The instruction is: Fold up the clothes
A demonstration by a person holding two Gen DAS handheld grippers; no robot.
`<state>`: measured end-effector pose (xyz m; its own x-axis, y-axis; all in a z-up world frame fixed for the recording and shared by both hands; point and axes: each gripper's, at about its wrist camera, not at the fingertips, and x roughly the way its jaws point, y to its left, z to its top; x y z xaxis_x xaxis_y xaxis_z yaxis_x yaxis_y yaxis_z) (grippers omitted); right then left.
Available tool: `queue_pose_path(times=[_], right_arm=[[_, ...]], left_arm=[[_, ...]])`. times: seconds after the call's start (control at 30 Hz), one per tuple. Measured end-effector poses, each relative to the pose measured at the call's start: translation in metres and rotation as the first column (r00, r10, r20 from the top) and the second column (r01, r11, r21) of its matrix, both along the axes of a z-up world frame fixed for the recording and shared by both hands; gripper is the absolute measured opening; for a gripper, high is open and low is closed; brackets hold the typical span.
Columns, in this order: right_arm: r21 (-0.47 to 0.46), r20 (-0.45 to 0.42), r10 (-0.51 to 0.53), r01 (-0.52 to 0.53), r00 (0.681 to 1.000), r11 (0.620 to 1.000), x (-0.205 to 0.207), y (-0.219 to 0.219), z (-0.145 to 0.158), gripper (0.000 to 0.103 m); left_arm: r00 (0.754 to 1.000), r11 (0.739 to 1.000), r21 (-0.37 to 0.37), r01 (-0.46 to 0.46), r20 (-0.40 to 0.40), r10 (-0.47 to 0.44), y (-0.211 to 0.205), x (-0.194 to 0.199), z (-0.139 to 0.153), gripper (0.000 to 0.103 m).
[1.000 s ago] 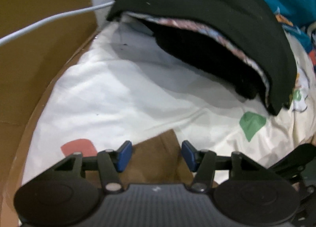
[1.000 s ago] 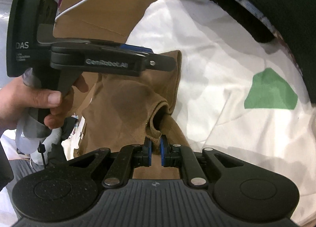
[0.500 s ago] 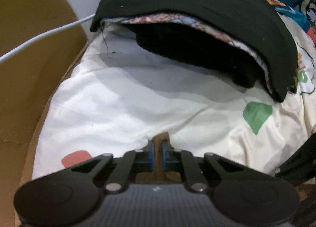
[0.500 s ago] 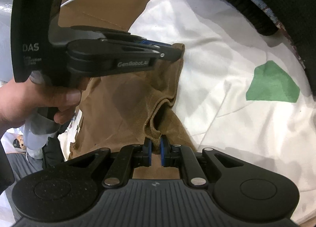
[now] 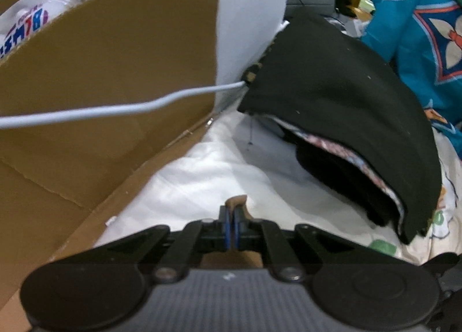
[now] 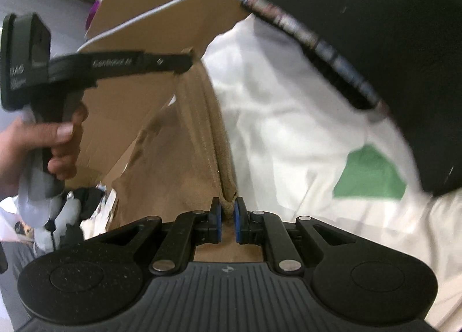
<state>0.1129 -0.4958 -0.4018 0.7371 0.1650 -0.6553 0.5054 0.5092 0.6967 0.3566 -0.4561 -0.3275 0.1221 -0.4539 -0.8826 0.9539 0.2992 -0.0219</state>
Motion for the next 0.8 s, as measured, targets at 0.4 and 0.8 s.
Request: queue_pose_path(times=[0.4,0.8], right_arm=[[-0.279,-0.047,0.02,-0.032,0.999,0.96,0.037,-0.04,0.024,0.007],[-0.458,-0.162,0.048,-0.119,0.986,0.881,0.082,-0.038,0.035,0.007]], left_arm=[[0.992,0.992,-0.045,-0.114,0.042,0.116,-0.014,0.036,-0.005,0.003],[0.986,0.983,-0.085,-0.163,0.033,0.166,-0.006,0.06,-0.021,0.003]])
